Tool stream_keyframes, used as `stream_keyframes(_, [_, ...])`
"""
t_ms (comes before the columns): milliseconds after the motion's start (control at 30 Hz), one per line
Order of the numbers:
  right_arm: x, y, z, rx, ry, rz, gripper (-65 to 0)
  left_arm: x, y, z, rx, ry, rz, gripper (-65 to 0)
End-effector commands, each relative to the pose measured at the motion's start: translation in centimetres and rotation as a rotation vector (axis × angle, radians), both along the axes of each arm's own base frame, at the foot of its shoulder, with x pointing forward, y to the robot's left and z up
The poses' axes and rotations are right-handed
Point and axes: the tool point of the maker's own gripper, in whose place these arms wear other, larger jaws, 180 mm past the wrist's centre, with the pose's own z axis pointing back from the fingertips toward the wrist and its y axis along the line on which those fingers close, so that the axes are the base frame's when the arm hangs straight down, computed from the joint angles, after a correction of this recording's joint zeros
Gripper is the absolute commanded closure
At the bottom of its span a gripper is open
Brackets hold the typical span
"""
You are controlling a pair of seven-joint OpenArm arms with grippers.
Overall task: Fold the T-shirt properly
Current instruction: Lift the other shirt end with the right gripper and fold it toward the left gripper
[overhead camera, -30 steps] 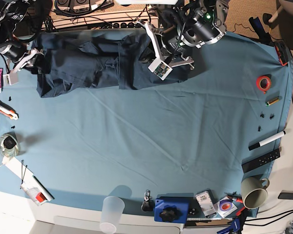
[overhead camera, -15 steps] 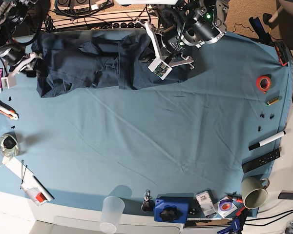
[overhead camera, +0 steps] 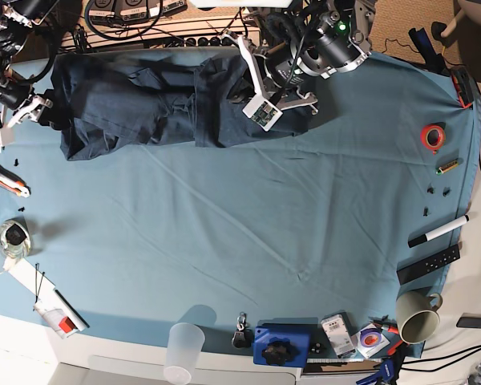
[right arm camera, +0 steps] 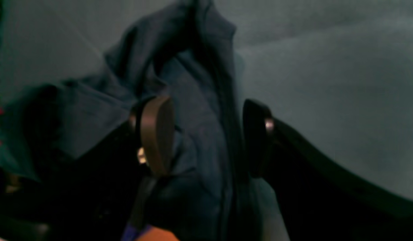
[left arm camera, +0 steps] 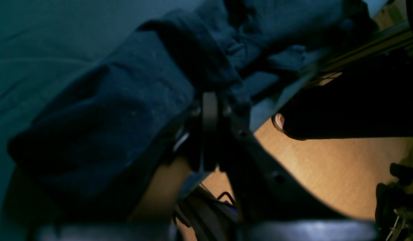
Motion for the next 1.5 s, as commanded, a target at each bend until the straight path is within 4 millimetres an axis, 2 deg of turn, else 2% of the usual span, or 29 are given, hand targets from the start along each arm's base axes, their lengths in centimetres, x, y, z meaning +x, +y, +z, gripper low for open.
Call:
stream_keyframes(0, [0.9,-0.7,1.5,0.003,-0.057,-0.009,-32.5,0.4,-0.5,1.3,-0.047,-0.039,0.006,0.0])
stream_keyframes(200, [0.0,-1.0,-1.2,0.121,-0.003,-0.081,-32.5,0.5,-0.5,1.5,-0.055,-0.047,0.010,0.0])
stream_keyframes(333, [0.8,0.0,-0.3,0.243,-0.081,-0.096,-32.5,0.6,-0.5,1.5,-0.058,-0.050,0.011,0.0])
stream_keyframes(400, [0.8,0.6,-0.5,0.255,-0.075,-0.077,-32.5,0.6,-0.5,1.6,-0.062,-0.055,0.013,0.0])
stream_keyframes(500, [0.6,2.4,-2.1,0.245,-0.002,-0.014,-32.5,0.7,-0.6,1.8,-0.067,-0.060,0.016,0.0])
stream_keyframes(667, [-0.2,6.5,-4.6,0.255,0.116,0.127,-32.5,0.7,-0.6,1.8,-0.068,-0.061,0.016,0.0])
stream_keyframes(800, [-0.5,7.8,-5.3,0.264,0.147,0.171,-32.2,0.7,-0.6,1.8,-0.067,-0.060,0.016,0.0])
stream_keyframes(833, [-0.4,7.8,-5.3,0.263,0.146,0.171,-30.0,0.7,-0.6,1.8,-0.067,-0.061,0.016,0.0])
stream_keyframes(900, [-0.3,7.6,-5.2,0.260,0.141,0.167,-19.8,0.7,-0.6,1.8,-0.067,-0.061,0.016,0.0])
stream_keyframes(1000, [0.4,7.1,-4.6,0.254,0.115,0.154,-1.2,0.7,-0.6,1.8,-0.067,-0.061,0.016,0.0])
stream_keyframes(1133, [2.8,5.9,-3.0,0.227,0.043,0.127,0.0,0.7,-0.6,1.8,-0.067,-0.061,0.017,0.0])
stream_keyframes(1200, [3.9,4.6,-2.4,0.171,0.032,0.115,0.0,0.7,-0.6,1.8,-0.067,-0.060,0.016,0.0])
stream_keyframes(1333, [6.0,1.2,-0.9,0.039,0.017,0.069,0.0,0.7,-0.6,1.8,-0.067,-0.060,0.016,0.0])
stream_keyframes(1467, [8.9,-3.5,1.7,-0.118,-0.077,-0.057,0.0,0.7,-0.6,1.8,-0.067,-0.060,0.017,0.0])
